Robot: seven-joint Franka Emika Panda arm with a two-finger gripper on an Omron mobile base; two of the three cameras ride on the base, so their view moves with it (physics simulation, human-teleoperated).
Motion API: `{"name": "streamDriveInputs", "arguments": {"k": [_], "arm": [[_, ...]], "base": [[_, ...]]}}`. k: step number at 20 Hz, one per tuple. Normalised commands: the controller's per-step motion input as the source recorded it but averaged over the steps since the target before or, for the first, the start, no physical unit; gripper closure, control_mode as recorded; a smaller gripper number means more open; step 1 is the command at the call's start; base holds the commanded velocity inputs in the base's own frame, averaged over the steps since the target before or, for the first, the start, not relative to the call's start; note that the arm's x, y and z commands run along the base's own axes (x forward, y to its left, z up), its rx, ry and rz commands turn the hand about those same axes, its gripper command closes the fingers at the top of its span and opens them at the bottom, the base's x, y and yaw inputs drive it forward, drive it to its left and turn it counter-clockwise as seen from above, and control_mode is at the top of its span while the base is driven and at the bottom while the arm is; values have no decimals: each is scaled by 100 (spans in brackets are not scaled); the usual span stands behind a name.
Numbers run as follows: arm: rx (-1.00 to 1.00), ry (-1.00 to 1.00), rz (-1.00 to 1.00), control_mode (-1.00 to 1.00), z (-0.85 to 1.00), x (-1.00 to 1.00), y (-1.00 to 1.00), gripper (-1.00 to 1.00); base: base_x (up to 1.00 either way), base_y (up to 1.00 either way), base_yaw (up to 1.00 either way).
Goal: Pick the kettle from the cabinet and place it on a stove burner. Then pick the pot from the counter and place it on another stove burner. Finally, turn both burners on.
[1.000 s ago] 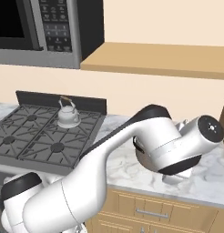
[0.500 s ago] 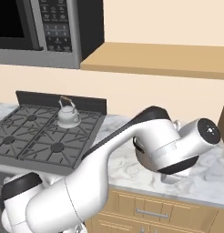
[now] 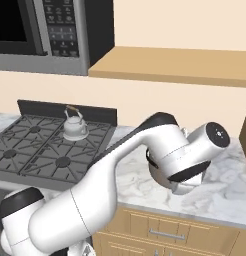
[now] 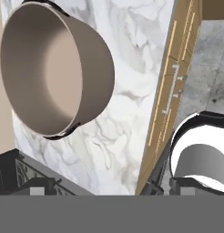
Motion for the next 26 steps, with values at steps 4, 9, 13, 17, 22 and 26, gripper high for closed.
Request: {"name": "streamDriveInputs", "arguments": {"k": [4, 9, 13, 17, 22, 26], "arm": [[-4, 0, 1, -100, -23, 20, 14, -100], [-5, 0, 0, -100, -24, 19, 8, -100], [-5, 0, 0, -100, -26, 16, 1, -100], [-6, 0, 0, -100, -31, 19, 0, -100], [-5, 0, 0, -100, -25, 24, 0, -100], [-4, 0, 0, -100, -19, 28, 0, -100]], "base": [[0, 0, 0], [0, 0, 0], [0, 0, 0], [0, 0, 0], [0, 0, 0], [0, 0, 0]]}}
